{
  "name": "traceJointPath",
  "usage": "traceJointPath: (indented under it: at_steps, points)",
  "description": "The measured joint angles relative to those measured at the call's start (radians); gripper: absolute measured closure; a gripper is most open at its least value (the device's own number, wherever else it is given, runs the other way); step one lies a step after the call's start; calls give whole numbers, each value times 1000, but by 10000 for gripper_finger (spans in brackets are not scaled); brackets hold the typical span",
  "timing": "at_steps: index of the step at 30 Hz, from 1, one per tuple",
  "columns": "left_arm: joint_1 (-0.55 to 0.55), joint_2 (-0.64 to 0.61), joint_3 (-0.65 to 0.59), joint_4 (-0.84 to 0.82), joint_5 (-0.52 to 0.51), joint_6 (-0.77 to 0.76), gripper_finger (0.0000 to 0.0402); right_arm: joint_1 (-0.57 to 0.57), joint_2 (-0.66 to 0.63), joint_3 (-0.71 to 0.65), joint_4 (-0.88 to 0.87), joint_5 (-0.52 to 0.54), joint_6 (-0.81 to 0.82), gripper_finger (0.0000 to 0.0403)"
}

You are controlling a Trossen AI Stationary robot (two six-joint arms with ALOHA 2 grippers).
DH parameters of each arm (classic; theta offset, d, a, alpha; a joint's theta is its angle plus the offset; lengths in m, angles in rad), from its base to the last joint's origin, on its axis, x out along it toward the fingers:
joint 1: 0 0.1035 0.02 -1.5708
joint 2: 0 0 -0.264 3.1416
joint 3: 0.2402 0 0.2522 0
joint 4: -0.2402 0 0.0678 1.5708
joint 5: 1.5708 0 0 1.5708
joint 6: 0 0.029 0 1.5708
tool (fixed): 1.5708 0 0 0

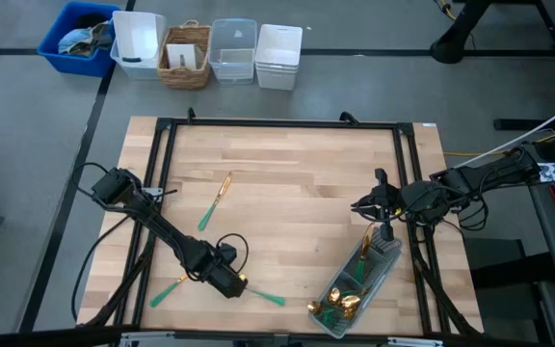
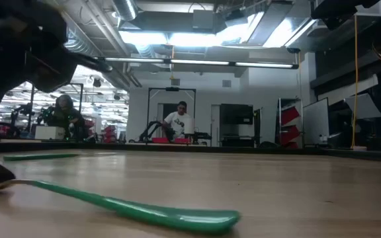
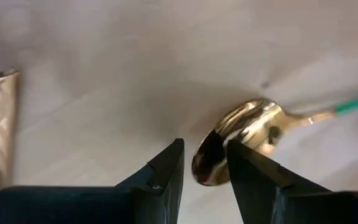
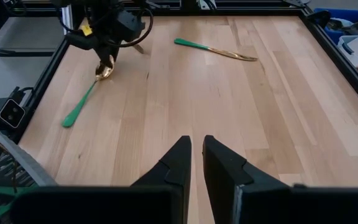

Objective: Sort silverware
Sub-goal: Put the spoon into the utensil organizer

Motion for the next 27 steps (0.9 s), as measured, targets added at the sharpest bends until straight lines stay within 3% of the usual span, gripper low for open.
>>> traceJointPath:
  at_steps: [7, 16, 27]
  points:
    - [0, 0, 0, 52, -8, 65, 299, 0, 0, 0, 0, 0, 0, 359]
    - [-1, -1, 1, 63, -21, 68, 386, 0, 0, 0, 0, 0, 0, 359]
    - [11, -2, 7, 88, -239, 192, 398, 0, 0, 0, 0, 0, 0, 359]
